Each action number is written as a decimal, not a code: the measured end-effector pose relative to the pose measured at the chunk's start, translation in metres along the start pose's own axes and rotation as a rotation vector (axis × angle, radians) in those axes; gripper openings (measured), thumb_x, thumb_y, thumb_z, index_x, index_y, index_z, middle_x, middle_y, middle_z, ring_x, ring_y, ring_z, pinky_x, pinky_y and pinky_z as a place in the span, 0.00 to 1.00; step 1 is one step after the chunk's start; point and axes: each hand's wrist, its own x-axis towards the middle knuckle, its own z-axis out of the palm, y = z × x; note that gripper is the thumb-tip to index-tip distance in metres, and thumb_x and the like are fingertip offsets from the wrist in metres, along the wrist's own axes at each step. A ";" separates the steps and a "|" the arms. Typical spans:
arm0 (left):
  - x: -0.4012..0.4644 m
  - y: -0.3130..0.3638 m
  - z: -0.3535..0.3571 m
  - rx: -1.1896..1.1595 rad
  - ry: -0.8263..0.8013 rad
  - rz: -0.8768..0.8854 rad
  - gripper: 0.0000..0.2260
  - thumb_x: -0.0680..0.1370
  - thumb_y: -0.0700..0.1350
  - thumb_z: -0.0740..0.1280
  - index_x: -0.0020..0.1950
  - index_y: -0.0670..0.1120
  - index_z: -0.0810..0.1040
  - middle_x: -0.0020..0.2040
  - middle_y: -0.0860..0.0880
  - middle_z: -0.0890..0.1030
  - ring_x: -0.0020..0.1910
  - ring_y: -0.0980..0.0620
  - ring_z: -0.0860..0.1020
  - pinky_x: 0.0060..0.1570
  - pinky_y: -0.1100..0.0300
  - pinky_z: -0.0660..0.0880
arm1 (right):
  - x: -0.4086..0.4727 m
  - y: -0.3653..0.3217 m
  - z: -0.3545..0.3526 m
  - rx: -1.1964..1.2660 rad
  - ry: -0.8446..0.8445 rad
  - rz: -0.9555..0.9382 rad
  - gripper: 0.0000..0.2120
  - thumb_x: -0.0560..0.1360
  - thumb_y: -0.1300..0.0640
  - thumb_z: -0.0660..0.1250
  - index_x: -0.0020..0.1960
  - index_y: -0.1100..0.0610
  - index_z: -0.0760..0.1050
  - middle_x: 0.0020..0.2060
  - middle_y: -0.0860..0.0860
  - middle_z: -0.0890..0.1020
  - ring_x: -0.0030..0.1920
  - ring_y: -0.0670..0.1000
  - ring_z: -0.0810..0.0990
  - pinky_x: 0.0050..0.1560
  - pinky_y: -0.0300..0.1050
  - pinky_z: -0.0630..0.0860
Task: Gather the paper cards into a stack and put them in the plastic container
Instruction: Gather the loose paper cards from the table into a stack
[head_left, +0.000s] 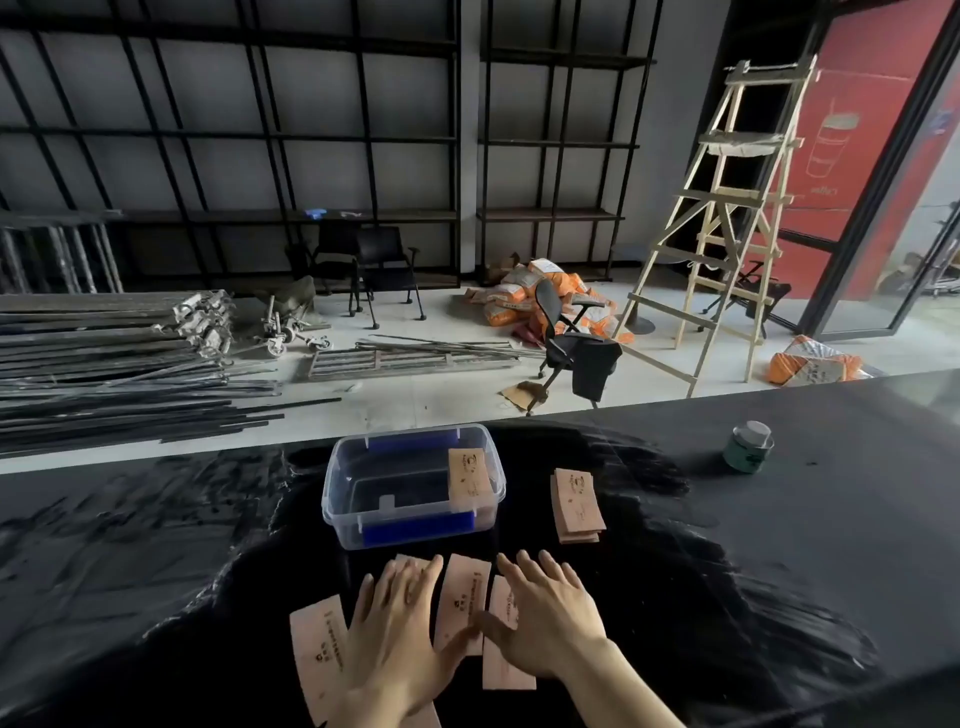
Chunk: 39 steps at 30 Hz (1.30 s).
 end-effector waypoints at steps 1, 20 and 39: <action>-0.001 0.001 0.002 -0.002 -0.018 0.009 0.45 0.72 0.78 0.49 0.83 0.56 0.46 0.84 0.51 0.53 0.83 0.49 0.47 0.79 0.49 0.40 | 0.000 0.001 0.002 0.007 -0.012 -0.013 0.42 0.78 0.28 0.54 0.84 0.47 0.47 0.84 0.52 0.54 0.84 0.58 0.48 0.84 0.57 0.48; 0.009 0.018 0.016 -0.073 0.038 -0.004 0.38 0.73 0.57 0.72 0.79 0.56 0.59 0.74 0.55 0.72 0.75 0.52 0.66 0.78 0.52 0.59 | 0.009 0.022 -0.001 0.041 -0.007 -0.096 0.50 0.65 0.35 0.79 0.79 0.46 0.60 0.65 0.52 0.70 0.63 0.56 0.73 0.63 0.50 0.74; 0.029 0.026 0.002 -0.792 -0.045 0.066 0.14 0.76 0.44 0.75 0.57 0.60 0.80 0.48 0.54 0.83 0.50 0.63 0.80 0.50 0.67 0.80 | 0.018 0.049 0.036 0.632 0.453 -0.004 0.21 0.71 0.62 0.77 0.46 0.45 0.65 0.42 0.45 0.76 0.43 0.47 0.75 0.40 0.36 0.71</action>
